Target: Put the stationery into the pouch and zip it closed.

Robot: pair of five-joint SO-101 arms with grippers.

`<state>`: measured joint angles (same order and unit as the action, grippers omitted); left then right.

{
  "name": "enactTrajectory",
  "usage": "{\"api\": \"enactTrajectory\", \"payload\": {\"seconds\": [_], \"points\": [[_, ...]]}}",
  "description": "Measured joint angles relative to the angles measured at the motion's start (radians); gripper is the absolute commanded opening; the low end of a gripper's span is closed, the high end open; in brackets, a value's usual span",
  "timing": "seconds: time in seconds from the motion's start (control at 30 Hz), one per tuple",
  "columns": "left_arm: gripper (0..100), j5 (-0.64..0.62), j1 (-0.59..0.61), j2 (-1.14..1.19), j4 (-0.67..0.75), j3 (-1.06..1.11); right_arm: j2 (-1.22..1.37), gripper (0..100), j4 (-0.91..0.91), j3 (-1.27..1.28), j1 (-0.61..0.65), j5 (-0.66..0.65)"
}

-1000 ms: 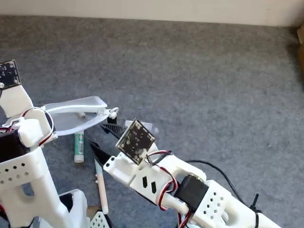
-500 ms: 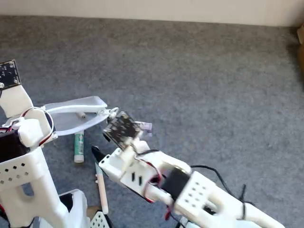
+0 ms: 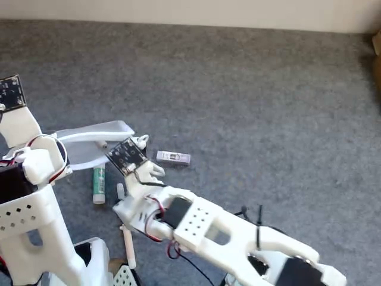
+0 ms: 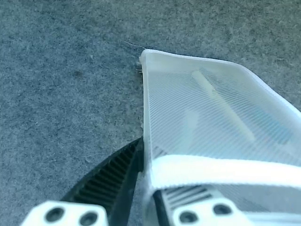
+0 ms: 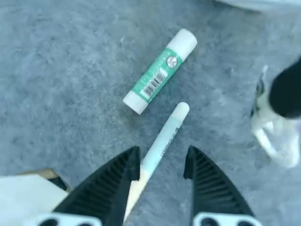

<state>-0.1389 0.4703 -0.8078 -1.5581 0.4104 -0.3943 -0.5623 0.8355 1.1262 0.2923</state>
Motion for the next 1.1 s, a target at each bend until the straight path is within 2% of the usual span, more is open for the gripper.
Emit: {"api": "enactTrajectory", "payload": {"seconds": [0.37,0.6,0.77,1.1], "points": [[1,0.000,0.000,0.002,0.000,0.000,0.267,15.2,0.003,-0.167,0.006,0.164],[1,0.002,0.009,0.003,0.008,0.002,0.371,15.2,0.011,-0.222,0.006,0.180],[1,0.002,0.069,0.003,0.008,0.002,0.347,15.2,0.002,-0.227,0.011,0.180],[1,0.000,0.074,0.002,0.017,0.002,0.069,15.2,0.000,-0.133,0.009,0.180]]}}
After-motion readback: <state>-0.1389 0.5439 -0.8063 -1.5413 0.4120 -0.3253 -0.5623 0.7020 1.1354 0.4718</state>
